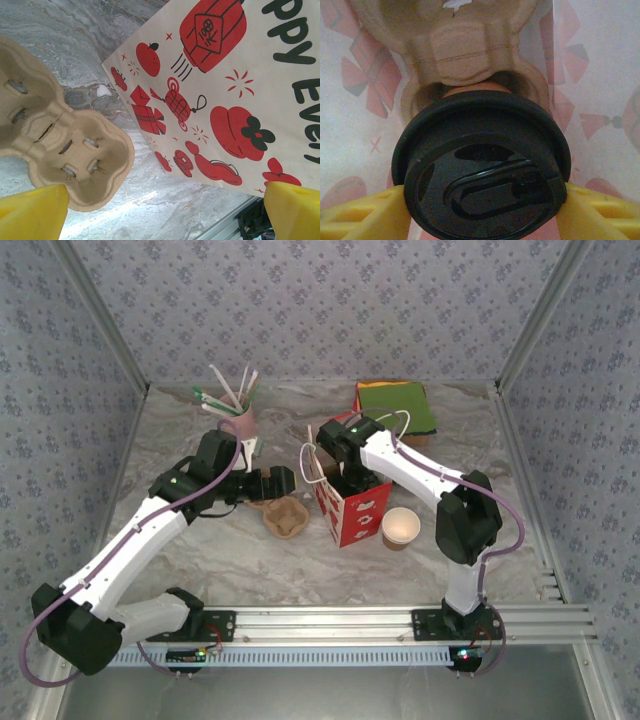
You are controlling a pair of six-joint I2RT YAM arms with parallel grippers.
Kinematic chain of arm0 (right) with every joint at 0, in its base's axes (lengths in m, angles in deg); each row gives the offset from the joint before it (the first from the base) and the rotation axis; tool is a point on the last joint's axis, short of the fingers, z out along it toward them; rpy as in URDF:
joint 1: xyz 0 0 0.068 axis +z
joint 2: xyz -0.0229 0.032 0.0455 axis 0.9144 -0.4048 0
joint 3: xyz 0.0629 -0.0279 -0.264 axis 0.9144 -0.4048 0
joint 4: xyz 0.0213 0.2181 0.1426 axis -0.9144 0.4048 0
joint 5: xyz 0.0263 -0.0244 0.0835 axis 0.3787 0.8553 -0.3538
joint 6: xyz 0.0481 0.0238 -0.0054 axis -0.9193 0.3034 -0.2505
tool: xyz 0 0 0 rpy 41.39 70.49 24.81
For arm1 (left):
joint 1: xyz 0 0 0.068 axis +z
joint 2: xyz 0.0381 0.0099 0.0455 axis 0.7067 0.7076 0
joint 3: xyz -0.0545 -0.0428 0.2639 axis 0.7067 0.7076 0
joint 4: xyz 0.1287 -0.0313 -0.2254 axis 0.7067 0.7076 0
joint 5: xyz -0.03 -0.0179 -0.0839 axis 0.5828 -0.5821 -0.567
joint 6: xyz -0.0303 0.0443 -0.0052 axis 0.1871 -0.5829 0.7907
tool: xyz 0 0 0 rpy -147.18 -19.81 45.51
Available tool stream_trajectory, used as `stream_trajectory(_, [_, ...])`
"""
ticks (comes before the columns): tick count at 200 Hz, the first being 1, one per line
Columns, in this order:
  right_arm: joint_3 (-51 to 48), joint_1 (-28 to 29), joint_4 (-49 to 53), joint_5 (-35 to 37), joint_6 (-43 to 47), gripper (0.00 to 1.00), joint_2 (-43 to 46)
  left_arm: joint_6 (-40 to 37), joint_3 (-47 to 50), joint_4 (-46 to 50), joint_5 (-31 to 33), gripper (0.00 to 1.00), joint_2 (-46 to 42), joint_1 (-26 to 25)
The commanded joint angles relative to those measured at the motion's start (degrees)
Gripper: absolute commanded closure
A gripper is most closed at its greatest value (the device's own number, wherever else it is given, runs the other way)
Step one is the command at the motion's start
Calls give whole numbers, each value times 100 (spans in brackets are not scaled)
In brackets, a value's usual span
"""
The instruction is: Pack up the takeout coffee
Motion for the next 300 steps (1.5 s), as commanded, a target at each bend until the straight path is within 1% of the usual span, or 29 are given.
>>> stream_trajectory(1, [-55,61,70,149,-54,28,-205,-72,-125,-42,-22,0,-108,-26])
stream_trajectory(300, [-72,103,129,159,-151,28,-96,-54,-103,-67,-31,0,-112,-32])
